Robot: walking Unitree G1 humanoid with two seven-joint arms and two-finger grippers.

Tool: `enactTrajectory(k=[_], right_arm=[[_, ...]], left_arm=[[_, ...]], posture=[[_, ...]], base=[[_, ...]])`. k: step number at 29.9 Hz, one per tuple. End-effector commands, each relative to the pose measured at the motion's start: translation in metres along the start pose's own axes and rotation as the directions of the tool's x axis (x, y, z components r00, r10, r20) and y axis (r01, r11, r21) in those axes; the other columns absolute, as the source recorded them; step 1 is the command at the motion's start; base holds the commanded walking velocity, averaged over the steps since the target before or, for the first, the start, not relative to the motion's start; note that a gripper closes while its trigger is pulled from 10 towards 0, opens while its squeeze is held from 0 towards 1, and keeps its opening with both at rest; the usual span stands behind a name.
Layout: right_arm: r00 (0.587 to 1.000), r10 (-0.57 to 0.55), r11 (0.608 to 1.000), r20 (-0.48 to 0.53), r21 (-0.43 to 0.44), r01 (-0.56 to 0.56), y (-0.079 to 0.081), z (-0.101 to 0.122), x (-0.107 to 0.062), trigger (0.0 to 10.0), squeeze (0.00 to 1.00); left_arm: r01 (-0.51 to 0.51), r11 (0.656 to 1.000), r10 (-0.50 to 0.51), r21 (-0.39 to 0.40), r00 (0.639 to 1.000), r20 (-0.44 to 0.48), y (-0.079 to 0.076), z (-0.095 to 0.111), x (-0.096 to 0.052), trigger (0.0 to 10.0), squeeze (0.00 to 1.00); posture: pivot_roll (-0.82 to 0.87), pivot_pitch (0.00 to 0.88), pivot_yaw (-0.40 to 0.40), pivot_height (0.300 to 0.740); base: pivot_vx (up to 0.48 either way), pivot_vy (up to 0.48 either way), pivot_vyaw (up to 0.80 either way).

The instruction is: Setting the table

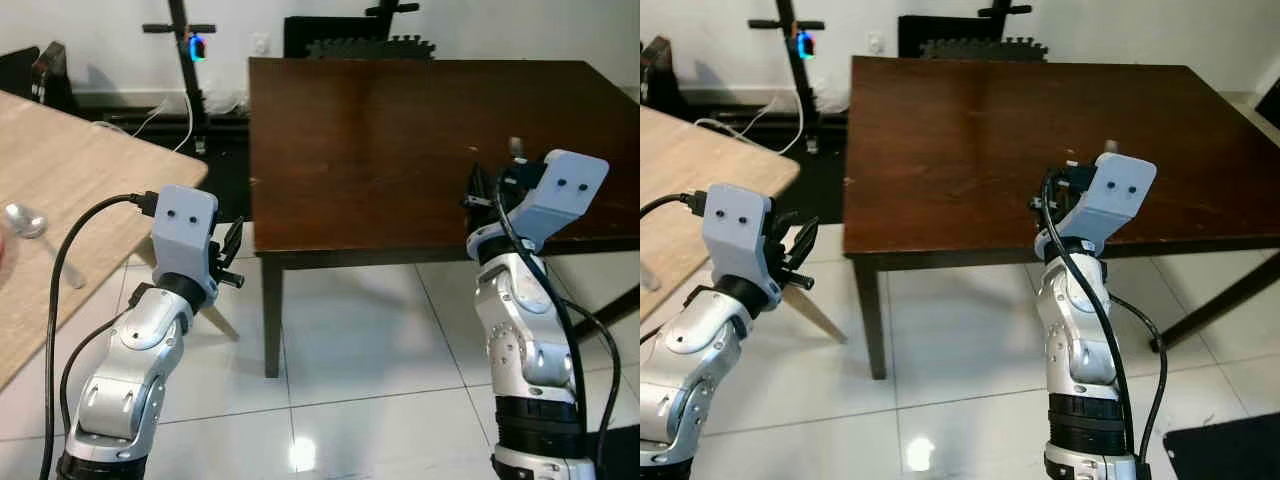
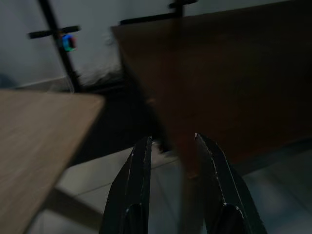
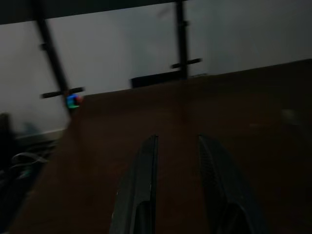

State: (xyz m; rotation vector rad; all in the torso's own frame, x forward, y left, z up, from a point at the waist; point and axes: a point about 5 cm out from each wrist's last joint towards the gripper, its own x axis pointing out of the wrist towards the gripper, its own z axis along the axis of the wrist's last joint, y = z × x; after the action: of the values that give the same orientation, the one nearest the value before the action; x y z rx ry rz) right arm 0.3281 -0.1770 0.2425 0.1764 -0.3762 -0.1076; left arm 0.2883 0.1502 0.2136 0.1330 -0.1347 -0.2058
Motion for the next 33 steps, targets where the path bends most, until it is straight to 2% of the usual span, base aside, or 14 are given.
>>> enactTrajectory(k=[1,19,28,33], right_arm=[[1.0,-0.018,1.0,-0.01,-0.007,0.018,-0.0042,-0.0024,-0.0014,10.0,0.0],[1.0,-0.01,1.0,-0.015,-0.006,0.01,-0.0028,-0.0038,-0.0026,10.0,0.0],[1.0,-0.023,1.0,-0.016,0.004,0.024,-0.0047,-0.0033,-0.0025,10.0,0.0],[1.0,-0.029,1.0,-0.012,0.004,0.029,-0.0056,-0.0026,-0.0012,10.0,0.0]], left_arm=[[0.014,1.0,-0.014,0.0,1.0,-0.018,-0.0044,-0.0035,-0.0006,10.0,0.0],[0.014,1.0,-0.014,0.0,0.999,-0.029,-0.006,-0.0062,0.0005,10.0,0.0],[0.011,1.0,-0.011,0.011,0.999,-0.037,-0.0043,-0.0076,0.0016,10.0,0.0],[0.022,1.0,-0.021,0.008,0.999,-0.028,-0.0061,-0.0062,0.0021,10.0,0.0]], posture=[[0.08,0.065,0.02,0.74],[0.08,0.065,0.022,0.74],[0.08,0.064,0.025,0.74],[0.08,0.062,0.024,0.74]], base=[[0.0,0.0,0.0],[0.0,0.0,0.0],[0.457,0.0,0.0],[0.457,0.0,-0.8]])
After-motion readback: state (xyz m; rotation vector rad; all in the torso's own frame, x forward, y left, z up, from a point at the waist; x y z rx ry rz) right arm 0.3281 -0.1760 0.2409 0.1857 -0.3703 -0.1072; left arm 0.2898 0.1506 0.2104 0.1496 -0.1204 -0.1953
